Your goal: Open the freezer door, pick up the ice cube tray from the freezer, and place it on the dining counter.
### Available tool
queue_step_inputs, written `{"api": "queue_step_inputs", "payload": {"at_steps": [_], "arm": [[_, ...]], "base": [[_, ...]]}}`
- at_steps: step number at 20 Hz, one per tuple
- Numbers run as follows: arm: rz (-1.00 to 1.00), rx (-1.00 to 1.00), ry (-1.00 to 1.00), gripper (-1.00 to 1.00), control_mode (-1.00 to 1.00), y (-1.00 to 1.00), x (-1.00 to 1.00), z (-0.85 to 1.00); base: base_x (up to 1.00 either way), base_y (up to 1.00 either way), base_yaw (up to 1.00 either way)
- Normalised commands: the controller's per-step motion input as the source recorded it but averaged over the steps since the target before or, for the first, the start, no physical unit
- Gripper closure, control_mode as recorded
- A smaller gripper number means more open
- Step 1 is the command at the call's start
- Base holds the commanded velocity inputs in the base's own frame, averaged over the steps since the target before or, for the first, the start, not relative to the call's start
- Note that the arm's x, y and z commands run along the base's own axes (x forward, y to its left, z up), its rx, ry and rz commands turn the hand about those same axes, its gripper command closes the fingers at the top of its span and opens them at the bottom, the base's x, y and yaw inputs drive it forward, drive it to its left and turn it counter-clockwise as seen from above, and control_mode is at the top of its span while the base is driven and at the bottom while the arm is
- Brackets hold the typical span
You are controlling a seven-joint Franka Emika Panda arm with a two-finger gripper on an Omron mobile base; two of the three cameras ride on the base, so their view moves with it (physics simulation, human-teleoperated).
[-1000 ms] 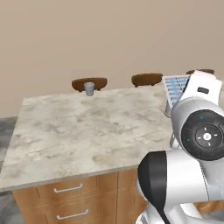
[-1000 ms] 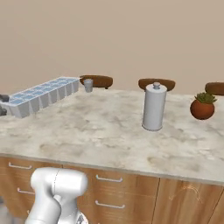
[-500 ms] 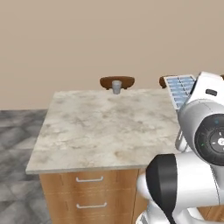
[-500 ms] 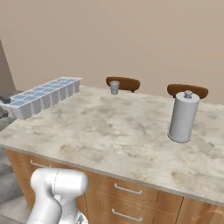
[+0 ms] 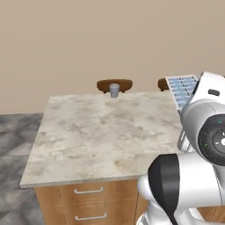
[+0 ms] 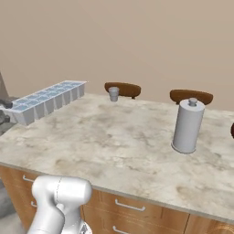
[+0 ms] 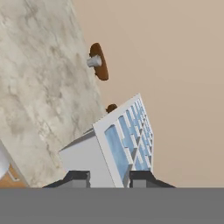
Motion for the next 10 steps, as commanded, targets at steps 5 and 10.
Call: {"api": "queue_step_inputs", "payload": {"at_steps": [5,10], "arm": [[-0.13,0.0,0.0,1.0,-1.0,0.0,0.55,0.0],[-0.14,0.0,0.0,1.0,-1.0,0.01,0.67,0.0]], "base": [[0.0,0.0,0.0],[0.0,0.0,0.0]]}}
